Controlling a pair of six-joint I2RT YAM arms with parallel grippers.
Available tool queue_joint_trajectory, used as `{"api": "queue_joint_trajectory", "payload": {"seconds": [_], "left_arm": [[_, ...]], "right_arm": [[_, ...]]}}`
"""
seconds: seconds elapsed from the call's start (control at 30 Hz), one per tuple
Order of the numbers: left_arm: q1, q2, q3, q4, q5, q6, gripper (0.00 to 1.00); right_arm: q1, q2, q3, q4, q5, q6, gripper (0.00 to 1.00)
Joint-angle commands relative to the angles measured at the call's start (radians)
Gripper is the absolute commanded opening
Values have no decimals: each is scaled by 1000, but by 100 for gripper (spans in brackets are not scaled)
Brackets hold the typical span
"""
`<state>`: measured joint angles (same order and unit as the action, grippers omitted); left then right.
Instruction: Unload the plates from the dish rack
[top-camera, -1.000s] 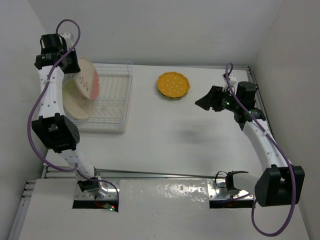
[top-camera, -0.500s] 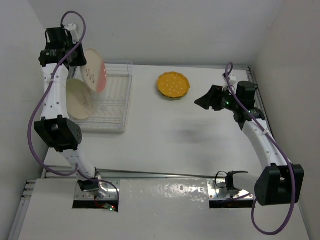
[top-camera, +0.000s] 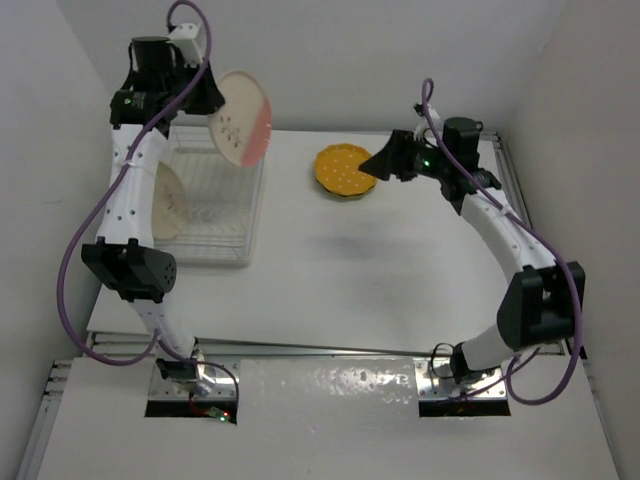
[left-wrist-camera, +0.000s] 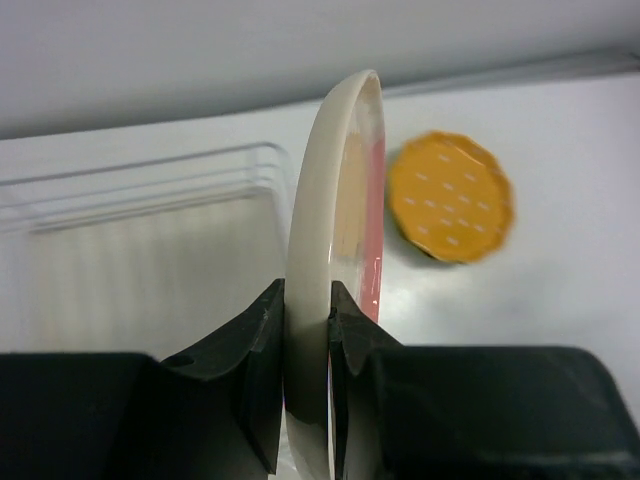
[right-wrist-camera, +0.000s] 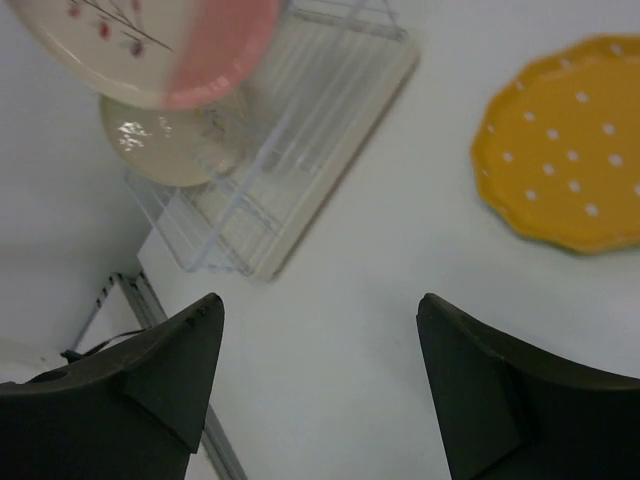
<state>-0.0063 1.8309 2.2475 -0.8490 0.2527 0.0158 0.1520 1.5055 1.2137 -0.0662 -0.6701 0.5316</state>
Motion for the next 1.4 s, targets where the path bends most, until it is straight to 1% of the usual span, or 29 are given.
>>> {"api": "queue_joint_trajectory", "payload": {"seconds": [0.0,0.07,0.13,0.2,0.23,0.27,0.37,0.4,0.47,0.53,0.63,0.7,0.8,0.83,0.87,0.9,0.93,0.97,1.0,1.03,1.07,1.1,1.13,1.17,1.2,1.23,1.33,1.37], "left_arm": [[-41,-36,15,134,192,-76,0],[-47,-33,15,142,218,-99,0],[-57,-32,14,145,265,-100,0],[-61,-38,-6,154,312,-106,0],[-63,-41,-17,159,357,-111,0],[-66,-44,-26,163,379,-122,0],[-78,-51,-71,179,425,-131,0],[-89,-48,-77,179,428,-132,0],[-96,-48,-88,179,433,-132,0],[-107,-44,-91,182,445,-138,0],[-112,-39,-91,197,483,-155,0],[-113,-38,-91,209,508,-165,0],[-119,-36,-95,209,517,-168,0],[-121,-36,-101,208,520,-169,0],[-123,-38,-118,211,526,-171,0],[-124,-39,-126,214,533,-178,0],[-126,-39,-144,215,533,-183,0],[-126,-38,-149,225,533,-191,0],[-126,-36,-150,226,533,-197,0],[-126,-36,-151,228,534,-198,0],[-127,-33,-152,237,540,-203,0],[-126,-32,-152,240,543,-211,0],[-126,-27,-154,246,546,-212,0],[-126,-25,-155,249,551,-214,0],[-126,-22,-158,252,551,-218,0],[-126,-16,-161,254,548,-218,0],[-126,-4,-169,254,533,-214,0],[-126,-2,-172,251,528,-211,5]], "right_arm": [[60,102,102,266,-95,143,79],[61,145,90,412,-114,249,79],[64,220,108,497,-138,329,79],[80,268,164,496,-149,338,80],[92,303,178,509,-167,340,80],[99,320,193,525,-175,343,82],[118,369,201,646,-204,395,84],[123,383,201,723,-204,439,84],[133,421,213,776,-194,472,83],[138,449,231,776,-181,476,82],[142,498,271,729,-161,453,80],[144,518,271,697,-141,423,80],[152,548,283,691,-131,424,77],[155,555,294,695,-132,430,75],[158,562,300,707,-134,455,71],[165,573,303,758,-149,478,63],[170,578,302,801,-163,508,50],[175,581,297,859,-177,584,43],[179,588,290,982,-203,626,35],[181,593,274,1046,-213,675,27],[181,598,267,1172,-221,780,17],[181,610,256,1241,-239,833,14],[182,616,251,1302,-250,928,11],[181,619,248,1403,-261,970,9],[181,619,235,1437,-275,1002,6],[182,613,225,1462,-281,1042,0],[181,562,163,1494,-292,1045,0],[179,547,144,1496,-290,1039,0]]}}
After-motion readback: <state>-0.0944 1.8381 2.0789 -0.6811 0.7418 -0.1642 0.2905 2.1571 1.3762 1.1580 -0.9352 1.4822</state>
